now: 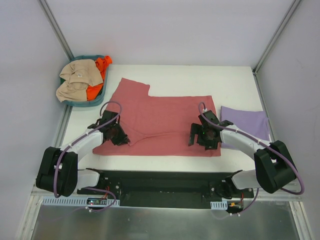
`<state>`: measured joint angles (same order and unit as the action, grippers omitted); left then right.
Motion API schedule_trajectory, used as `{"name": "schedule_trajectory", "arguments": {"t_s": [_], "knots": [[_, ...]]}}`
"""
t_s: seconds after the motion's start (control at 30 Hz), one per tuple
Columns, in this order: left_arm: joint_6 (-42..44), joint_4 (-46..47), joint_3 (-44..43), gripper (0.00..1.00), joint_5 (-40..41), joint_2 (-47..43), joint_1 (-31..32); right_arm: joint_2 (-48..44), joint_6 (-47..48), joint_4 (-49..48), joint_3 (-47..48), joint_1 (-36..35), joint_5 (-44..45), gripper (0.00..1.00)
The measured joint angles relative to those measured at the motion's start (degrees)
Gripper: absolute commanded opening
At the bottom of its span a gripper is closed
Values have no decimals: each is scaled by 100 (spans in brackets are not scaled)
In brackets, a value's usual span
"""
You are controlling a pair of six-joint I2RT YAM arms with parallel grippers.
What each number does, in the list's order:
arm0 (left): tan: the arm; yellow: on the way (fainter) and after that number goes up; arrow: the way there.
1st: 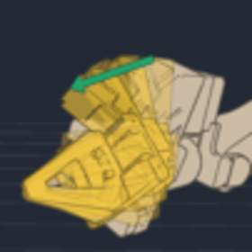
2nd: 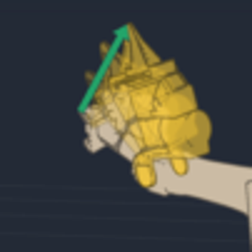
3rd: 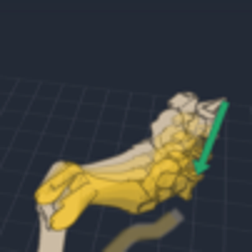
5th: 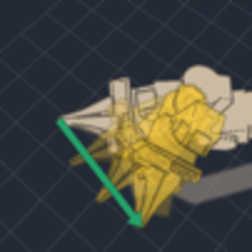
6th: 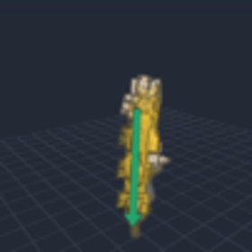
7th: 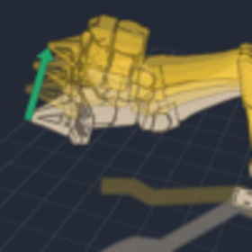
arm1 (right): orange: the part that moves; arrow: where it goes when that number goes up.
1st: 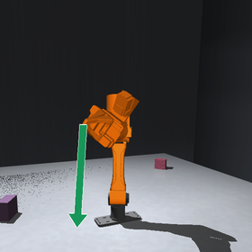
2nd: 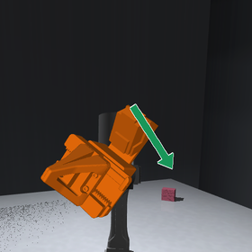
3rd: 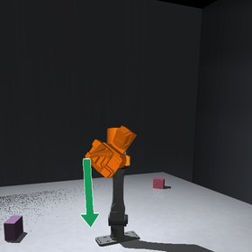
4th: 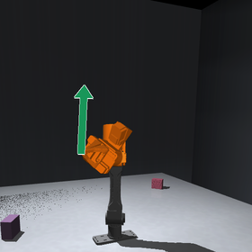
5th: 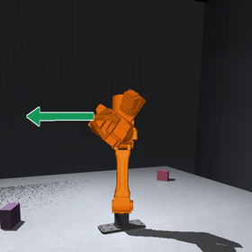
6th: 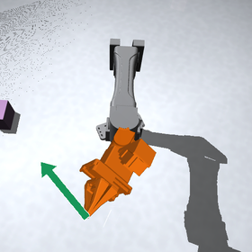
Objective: Fold and stack the t-shirts
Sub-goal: Fold the flattened tshirt in 1/3 of the way
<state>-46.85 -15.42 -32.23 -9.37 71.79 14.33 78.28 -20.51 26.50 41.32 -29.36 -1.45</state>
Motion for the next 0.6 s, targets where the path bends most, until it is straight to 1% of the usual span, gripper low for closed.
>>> {"name": "schedule_trajectory", "arguments": {"t_s": [0.17,0.2,0.23,0.6], "knots": [[39,28,-149,11,55,210,0,0,0,39,-2,2,4,96],[59,35,-157,4,55,240,0,0,0,42,-2,0,31,96],[87,35,-160,0,55,262,0,0,0,46,-2,0,68,96],[326,52,-273,0,-33,286,0,0,2,90,-20,0,203,96]]}}
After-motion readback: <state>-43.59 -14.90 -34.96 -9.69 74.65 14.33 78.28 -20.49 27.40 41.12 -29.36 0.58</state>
